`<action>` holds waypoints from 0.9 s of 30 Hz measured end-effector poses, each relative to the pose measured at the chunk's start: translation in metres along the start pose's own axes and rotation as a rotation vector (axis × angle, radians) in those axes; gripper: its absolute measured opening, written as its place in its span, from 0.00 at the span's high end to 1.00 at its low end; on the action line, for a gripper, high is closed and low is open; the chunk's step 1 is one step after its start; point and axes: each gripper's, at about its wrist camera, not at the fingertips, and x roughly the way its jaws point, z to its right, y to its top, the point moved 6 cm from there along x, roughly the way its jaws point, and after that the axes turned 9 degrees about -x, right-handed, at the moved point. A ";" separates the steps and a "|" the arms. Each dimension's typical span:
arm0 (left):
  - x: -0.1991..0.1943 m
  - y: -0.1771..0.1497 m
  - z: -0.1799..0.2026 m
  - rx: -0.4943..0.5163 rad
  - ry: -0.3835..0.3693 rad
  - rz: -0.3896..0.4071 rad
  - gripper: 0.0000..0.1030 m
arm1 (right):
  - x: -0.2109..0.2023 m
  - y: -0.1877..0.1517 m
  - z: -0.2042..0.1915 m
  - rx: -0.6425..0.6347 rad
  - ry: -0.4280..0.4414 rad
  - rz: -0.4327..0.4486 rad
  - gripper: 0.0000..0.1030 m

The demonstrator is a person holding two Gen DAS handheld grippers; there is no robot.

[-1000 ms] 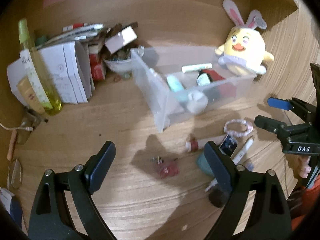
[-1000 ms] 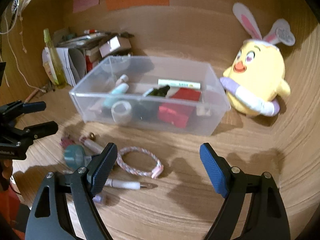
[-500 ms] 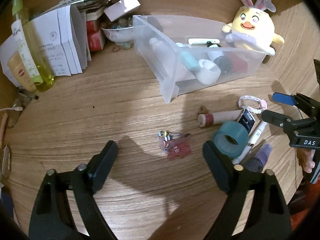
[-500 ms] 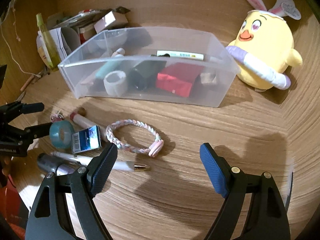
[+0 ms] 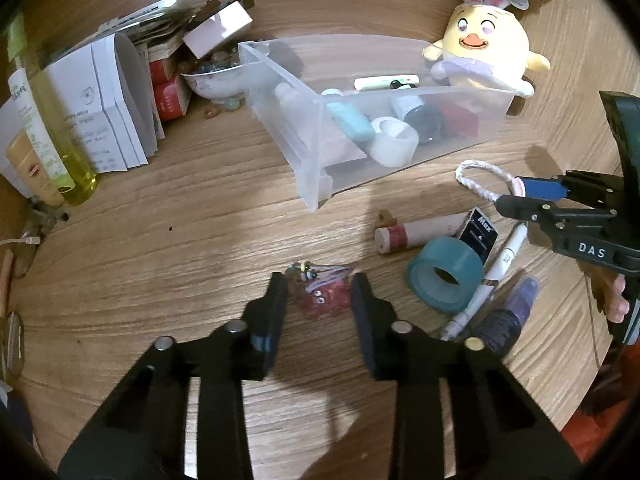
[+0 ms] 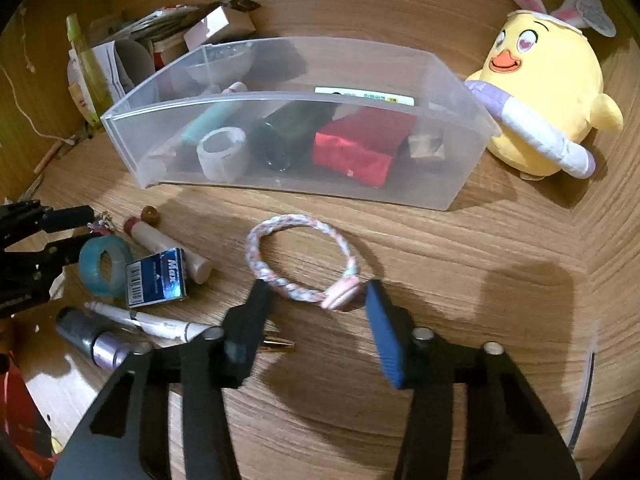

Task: Organize objects
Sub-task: 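Grasp the small pink charm with left tool while right tool grasps the braided bracelet, then carry the charm with left tool while right tool carries the bracelet over the box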

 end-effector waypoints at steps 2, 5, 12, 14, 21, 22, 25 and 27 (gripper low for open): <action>0.000 0.000 0.000 -0.004 -0.004 0.001 0.72 | 0.000 0.001 0.001 -0.004 -0.001 0.007 0.75; -0.001 -0.001 0.000 0.000 0.008 0.006 0.72 | 0.000 0.003 0.004 0.003 -0.010 0.010 0.85; -0.010 0.004 -0.002 -0.022 0.016 0.043 0.78 | -0.015 0.009 0.016 0.032 -0.033 0.060 0.87; -0.016 0.008 -0.003 -0.029 0.024 0.063 0.78 | -0.022 0.013 0.019 0.040 -0.036 0.080 0.87; -0.036 0.020 0.000 -0.028 0.020 0.127 0.78 | -0.043 0.021 0.024 0.050 -0.049 0.139 0.87; -0.039 0.022 0.001 -0.029 0.016 0.135 0.78 | -0.045 0.022 0.025 0.050 -0.050 0.147 0.87; -0.047 0.029 0.003 -0.030 0.007 0.164 0.78 | -0.052 0.025 0.025 0.053 -0.048 0.167 0.87; -0.052 0.034 0.005 -0.032 0.004 0.185 0.78 | -0.056 0.026 0.026 0.055 -0.048 0.181 0.87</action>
